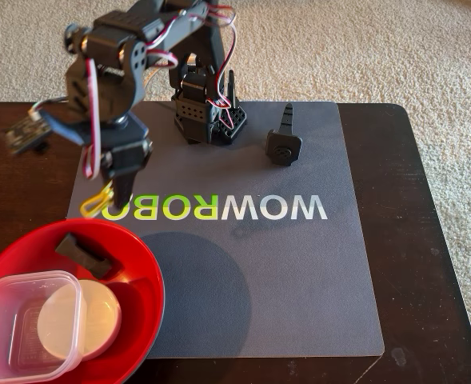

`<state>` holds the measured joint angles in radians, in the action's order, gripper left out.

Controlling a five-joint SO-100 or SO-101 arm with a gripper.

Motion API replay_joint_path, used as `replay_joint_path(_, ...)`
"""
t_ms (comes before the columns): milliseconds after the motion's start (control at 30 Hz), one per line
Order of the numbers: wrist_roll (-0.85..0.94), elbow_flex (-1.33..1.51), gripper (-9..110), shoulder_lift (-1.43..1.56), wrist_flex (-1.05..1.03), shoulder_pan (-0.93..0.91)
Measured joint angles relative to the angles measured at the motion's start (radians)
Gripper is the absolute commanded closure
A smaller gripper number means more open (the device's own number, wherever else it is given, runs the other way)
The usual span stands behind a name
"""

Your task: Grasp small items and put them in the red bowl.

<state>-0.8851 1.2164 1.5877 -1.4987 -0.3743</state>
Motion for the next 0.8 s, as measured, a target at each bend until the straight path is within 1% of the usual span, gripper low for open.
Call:
replay_joint_path(100,0.028,-0.199,101,-0.173,-0.011,0.0)
replay_joint_path(200,0.032,-0.353,80,-0.333,-0.011,0.0)
replay_joint_path(233,0.032,-0.377,75,-0.368,-0.011,0.0)
replay_joint_path(300,0.032,-0.393,72,-0.402,-0.011,0.0)
replay_joint_path(367,0.031,-0.403,63,-0.408,-0.011,0.0)
replay_joint_path(567,0.029,-0.407,63,-0.408,-0.064,0.0)
replay_joint_path(633,0.018,-0.407,65,-0.407,-0.107,0.0)
replay_joint_path(700,-0.028,-0.379,66,-0.364,-0.141,0.005)
replay_joint_path(800,-0.152,-0.212,65,-0.187,-0.155,0.089)
